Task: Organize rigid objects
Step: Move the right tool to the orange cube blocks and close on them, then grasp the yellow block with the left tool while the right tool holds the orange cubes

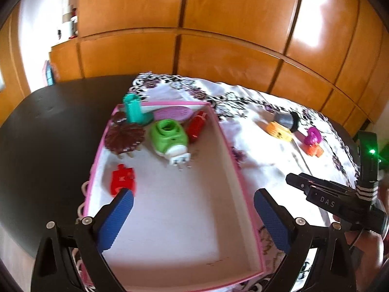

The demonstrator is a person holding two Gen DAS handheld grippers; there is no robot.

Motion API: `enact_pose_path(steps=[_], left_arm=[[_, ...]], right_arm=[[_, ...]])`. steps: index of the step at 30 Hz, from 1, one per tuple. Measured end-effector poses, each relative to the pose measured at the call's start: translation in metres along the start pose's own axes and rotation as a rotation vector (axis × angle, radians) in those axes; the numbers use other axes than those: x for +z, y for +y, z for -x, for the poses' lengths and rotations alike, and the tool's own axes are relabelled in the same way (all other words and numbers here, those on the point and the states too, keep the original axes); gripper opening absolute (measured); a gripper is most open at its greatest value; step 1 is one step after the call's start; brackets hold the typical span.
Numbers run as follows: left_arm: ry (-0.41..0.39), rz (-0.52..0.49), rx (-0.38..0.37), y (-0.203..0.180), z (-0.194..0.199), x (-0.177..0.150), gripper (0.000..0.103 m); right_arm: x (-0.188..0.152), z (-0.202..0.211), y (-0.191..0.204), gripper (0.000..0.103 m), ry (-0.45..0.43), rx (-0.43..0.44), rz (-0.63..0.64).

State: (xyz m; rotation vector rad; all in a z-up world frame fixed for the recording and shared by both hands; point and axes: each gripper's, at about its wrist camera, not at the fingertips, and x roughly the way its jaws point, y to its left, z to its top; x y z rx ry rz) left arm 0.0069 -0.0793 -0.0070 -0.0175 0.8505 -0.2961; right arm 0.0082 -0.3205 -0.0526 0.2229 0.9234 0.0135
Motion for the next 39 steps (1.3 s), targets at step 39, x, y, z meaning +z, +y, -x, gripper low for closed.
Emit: enact_pose_path(steps=[39], left_arm=[[0.057, -0.126, -0.076, -0.088, -0.015, 0.015, 0.100]], right_arm=[[0.050, -0.014, -0.158, 0.044, -0.064, -0.247, -0.202]])
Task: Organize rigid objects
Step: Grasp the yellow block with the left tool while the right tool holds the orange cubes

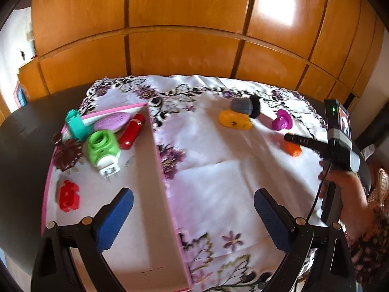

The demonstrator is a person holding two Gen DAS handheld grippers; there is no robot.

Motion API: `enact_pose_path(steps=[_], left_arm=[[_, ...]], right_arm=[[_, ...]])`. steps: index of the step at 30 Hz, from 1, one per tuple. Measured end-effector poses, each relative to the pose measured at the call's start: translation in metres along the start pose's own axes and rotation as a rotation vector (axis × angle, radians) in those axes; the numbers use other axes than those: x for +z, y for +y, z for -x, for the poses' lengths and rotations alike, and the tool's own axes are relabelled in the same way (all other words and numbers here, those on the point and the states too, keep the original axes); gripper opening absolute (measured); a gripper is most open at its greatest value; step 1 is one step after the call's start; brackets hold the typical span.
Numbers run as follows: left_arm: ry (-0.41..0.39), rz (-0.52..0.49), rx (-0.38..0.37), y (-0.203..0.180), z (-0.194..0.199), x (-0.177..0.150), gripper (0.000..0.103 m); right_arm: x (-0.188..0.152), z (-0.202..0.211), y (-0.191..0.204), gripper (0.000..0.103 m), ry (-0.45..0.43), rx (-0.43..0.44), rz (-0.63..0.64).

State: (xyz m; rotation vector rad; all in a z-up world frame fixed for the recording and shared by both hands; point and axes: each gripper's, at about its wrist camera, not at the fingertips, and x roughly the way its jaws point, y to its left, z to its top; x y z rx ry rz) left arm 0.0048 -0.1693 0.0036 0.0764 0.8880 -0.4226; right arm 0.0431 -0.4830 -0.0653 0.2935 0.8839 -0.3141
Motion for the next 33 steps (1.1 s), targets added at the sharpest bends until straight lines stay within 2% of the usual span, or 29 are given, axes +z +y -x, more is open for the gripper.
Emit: enact_pose_path(steps=[5, 7, 11, 19, 27, 33], left_arm=[[0.001, -0.007, -0.022, -0.024, -0.008, 0.013, 0.100], [0.002, 0.000, -0.029, -0.032, -0.013, 0.017, 0.100], [0.005, 0.008, -0.013, -0.044, -0.026, 0.028, 0.101], [0.006, 0.015, 0.106, -0.063, -0.073, 0.058, 0.103], [0.046, 0.025, 0.119, -0.084, -0.127, 0.083, 0.103], [0.056, -0.037, 0.148, -0.092, -0.164, 0.092, 0.103]], right_arm=[[-0.014, 0.010, -0.003, 0.044, -0.015, 0.009, 0.051], [-0.018, 0.008, -0.002, 0.044, -0.007, -0.013, 0.073], [-0.024, 0.010, 0.001, 0.042, -0.036, -0.024, 0.103], [-0.028, 0.010, 0.001, 0.042, -0.070, -0.023, 0.103], [-0.029, 0.010, -0.001, 0.042, -0.088, -0.008, 0.093], [-0.029, 0.010, -0.004, 0.042, -0.099, 0.013, 0.073]])
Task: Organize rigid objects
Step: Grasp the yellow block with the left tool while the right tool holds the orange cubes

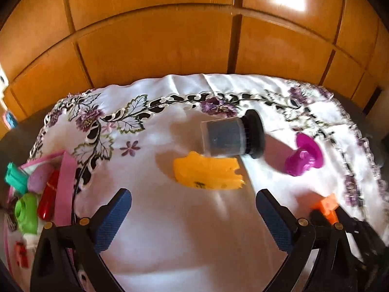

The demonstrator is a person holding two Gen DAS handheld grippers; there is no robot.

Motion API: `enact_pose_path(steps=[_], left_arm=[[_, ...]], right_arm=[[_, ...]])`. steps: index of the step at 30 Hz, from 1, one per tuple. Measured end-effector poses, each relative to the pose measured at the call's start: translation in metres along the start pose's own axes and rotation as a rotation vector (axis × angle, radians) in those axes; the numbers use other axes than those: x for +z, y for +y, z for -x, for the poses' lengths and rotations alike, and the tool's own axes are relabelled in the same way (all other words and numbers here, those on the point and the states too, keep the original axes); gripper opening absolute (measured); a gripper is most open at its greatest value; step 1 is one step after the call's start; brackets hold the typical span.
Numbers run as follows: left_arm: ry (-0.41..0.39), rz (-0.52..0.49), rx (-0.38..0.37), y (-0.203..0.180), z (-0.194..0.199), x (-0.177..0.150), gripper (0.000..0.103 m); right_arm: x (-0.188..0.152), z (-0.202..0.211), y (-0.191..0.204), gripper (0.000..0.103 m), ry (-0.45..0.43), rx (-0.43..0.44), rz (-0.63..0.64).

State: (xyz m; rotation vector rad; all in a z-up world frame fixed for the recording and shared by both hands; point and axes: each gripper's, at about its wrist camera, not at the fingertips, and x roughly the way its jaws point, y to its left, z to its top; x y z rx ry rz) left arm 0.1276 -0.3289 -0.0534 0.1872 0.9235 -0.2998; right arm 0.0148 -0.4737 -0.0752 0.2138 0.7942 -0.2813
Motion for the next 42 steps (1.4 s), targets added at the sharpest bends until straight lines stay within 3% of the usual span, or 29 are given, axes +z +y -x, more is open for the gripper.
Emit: enact_pose_path(steps=[6, 10, 12, 14, 16, 19, 24, 27, 33, 34, 35, 36, 37, 42], left_arm=[[0.001, 0.004, -0.040, -0.004, -0.018, 0.007, 0.103], [-0.014, -0.007, -0.024, -0.008, -0.028, 0.009, 0.102], [-0.025, -0.021, -0.023, -0.008, -0.031, 0.008, 0.095], [-0.019, -0.042, -0.045, -0.009, -0.034, 0.006, 0.074], [-0.018, -0.052, -0.048, -0.010, -0.034, 0.005, 0.070], [-0.025, -0.041, -0.078, -0.009, -0.030, 0.005, 0.039], [-0.021, -0.034, -0.089, -0.005, -0.022, -0.002, 0.030], [-0.023, -0.036, -0.098, -0.001, -0.016, -0.010, 0.018], [-0.024, 0.009, -0.104, 0.010, -0.012, -0.013, 0.020], [-0.025, 0.038, -0.116, 0.013, -0.011, -0.012, 0.037], [-0.020, 0.069, -0.134, 0.016, -0.012, -0.010, 0.062], [-0.022, 0.093, -0.135, 0.017, -0.012, -0.008, 0.072], [-0.032, 0.107, -0.124, 0.018, -0.011, -0.006, 0.078], [-0.012, 0.130, -0.087, 0.010, -0.022, 0.010, 0.078]], right_arm=[[0.000, 0.000, 0.001, 0.042, -0.006, 0.000, -0.002], [0.000, 0.000, 0.001, 0.042, -0.010, 0.000, -0.004], [-0.001, 0.000, 0.000, 0.042, -0.012, 0.000, -0.005], [-0.001, 0.000, 0.000, 0.042, -0.014, 0.000, -0.006], [-0.001, 0.000, 0.000, 0.042, -0.014, -0.001, -0.005], [-0.001, 0.000, 0.001, 0.042, -0.016, -0.005, -0.002], [-0.001, 0.001, 0.002, 0.042, -0.016, -0.012, 0.007], [-0.001, 0.001, 0.002, 0.042, -0.016, -0.012, 0.010], [-0.001, 0.002, 0.001, 0.042, -0.015, -0.010, 0.010], [-0.001, 0.002, 0.001, 0.042, -0.015, -0.009, 0.009], [-0.001, 0.002, 0.000, 0.042, -0.015, -0.008, 0.009], [-0.001, 0.002, 0.000, 0.042, -0.016, -0.008, 0.009], [-0.001, 0.002, 0.000, 0.042, -0.016, -0.008, 0.009], [0.000, 0.001, -0.001, 0.042, -0.017, 0.000, 0.003]])
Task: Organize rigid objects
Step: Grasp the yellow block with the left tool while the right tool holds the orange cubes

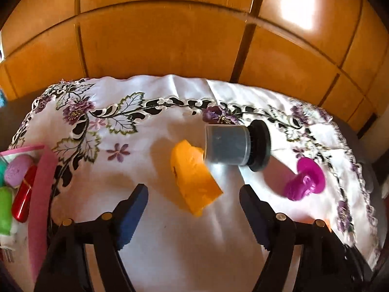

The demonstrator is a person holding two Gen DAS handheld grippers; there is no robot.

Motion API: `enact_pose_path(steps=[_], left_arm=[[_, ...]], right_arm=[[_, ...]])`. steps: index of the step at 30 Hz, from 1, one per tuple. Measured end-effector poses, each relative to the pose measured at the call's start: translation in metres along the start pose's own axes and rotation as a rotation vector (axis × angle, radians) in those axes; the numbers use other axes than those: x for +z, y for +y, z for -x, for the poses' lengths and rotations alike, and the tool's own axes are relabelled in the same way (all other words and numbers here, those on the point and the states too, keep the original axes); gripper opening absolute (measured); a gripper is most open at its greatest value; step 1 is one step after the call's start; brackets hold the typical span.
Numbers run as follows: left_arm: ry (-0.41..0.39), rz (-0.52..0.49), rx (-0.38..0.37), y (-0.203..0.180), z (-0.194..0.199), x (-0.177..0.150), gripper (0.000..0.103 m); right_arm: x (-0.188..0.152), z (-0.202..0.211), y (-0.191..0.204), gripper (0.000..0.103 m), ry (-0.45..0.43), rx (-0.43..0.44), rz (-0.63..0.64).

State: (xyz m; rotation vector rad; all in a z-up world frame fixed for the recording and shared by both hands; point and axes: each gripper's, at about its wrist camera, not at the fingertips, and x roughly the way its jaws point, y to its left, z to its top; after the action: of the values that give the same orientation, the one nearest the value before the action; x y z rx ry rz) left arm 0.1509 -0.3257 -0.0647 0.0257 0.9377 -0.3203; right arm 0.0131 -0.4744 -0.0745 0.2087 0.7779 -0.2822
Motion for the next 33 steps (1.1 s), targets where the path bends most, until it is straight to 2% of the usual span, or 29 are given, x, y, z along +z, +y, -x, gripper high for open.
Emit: enact_pose_path(steps=[2, 3, 4, 5, 7, 22, 33], left_arm=[[0.027, -0.009, 0.023, -0.004, -0.011, 0.004, 0.075], [0.041, -0.013, 0.025, -0.003, -0.015, 0.004, 0.069], [0.035, -0.023, 0.038, -0.004, -0.015, 0.003, 0.058], [0.021, -0.038, 0.042, -0.004, -0.014, 0.003, 0.039], [0.025, -0.054, 0.021, -0.003, -0.013, 0.001, 0.029], [0.019, -0.016, -0.060, 0.027, 0.035, -0.032, 0.028], [-0.045, -0.032, -0.105, 0.058, 0.103, -0.061, 0.028]], right_arm=[[0.000, 0.000, -0.001, 0.042, -0.001, 0.003, -0.002], [0.000, 0.000, 0.000, 0.042, -0.001, 0.003, -0.003], [0.000, 0.000, 0.000, 0.042, -0.002, 0.003, -0.004], [0.000, 0.000, 0.000, 0.042, -0.003, 0.004, -0.004], [0.000, 0.000, 0.000, 0.042, -0.003, 0.002, -0.005], [-0.001, 0.001, 0.002, 0.042, -0.003, -0.012, 0.007], [-0.001, 0.001, 0.001, 0.042, -0.001, -0.007, 0.008]])
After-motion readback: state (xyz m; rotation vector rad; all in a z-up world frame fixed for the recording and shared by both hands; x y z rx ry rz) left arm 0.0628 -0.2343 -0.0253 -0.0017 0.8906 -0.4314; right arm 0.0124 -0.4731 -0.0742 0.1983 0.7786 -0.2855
